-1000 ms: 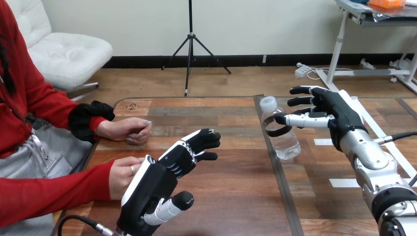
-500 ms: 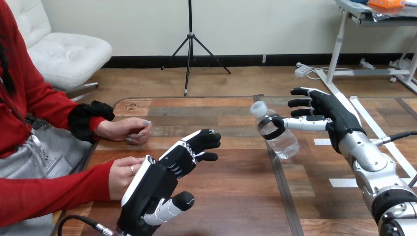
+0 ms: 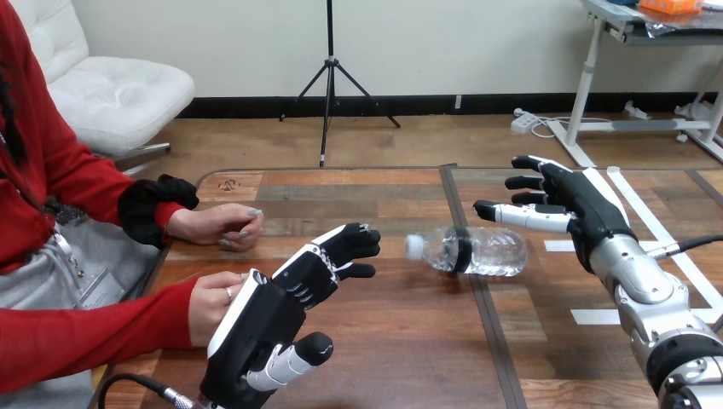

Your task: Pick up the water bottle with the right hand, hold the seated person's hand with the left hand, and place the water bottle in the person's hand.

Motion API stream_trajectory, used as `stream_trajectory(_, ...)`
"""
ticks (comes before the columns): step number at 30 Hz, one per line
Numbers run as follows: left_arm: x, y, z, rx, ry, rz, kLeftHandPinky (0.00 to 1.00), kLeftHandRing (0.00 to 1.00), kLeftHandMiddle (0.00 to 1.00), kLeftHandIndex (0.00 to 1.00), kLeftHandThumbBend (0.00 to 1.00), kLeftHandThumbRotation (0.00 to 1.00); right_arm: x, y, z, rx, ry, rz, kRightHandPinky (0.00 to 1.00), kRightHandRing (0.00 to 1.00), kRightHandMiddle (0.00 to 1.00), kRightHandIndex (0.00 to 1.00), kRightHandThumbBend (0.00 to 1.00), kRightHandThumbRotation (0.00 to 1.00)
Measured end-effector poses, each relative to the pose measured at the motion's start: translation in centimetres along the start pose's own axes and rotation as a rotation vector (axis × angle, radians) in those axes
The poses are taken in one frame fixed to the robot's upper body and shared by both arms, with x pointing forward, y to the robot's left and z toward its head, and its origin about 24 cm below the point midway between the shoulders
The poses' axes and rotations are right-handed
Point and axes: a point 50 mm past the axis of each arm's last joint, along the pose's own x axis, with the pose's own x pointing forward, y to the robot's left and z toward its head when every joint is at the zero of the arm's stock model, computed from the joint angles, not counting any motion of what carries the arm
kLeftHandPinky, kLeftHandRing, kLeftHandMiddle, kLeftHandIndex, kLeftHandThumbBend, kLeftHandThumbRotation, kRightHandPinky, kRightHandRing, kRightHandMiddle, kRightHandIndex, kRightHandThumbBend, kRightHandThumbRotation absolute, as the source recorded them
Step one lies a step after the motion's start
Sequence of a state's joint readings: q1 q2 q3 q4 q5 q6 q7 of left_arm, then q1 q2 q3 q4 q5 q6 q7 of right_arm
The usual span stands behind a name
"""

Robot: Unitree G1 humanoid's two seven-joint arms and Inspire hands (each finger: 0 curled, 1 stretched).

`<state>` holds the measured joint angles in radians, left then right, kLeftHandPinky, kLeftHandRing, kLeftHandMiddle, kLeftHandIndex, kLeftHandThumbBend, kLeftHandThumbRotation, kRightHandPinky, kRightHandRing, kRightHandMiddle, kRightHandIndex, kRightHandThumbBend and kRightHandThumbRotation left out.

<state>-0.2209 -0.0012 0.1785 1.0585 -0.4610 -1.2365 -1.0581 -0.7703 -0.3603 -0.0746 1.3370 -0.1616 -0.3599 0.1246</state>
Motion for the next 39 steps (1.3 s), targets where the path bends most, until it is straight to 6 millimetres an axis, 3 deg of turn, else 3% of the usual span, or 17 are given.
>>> stream_trajectory(39, -0.11, 0.31, 0.08, -0.001, 0.006, -0.03, 0.77, 0.84, 0.85, 0.84, 0.93, 0.74, -0.45, -0.17, -0.92, 0.001, 0.02, 0.034, 0.73, 0.8, 0.82, 0.89, 0.97, 0.32)
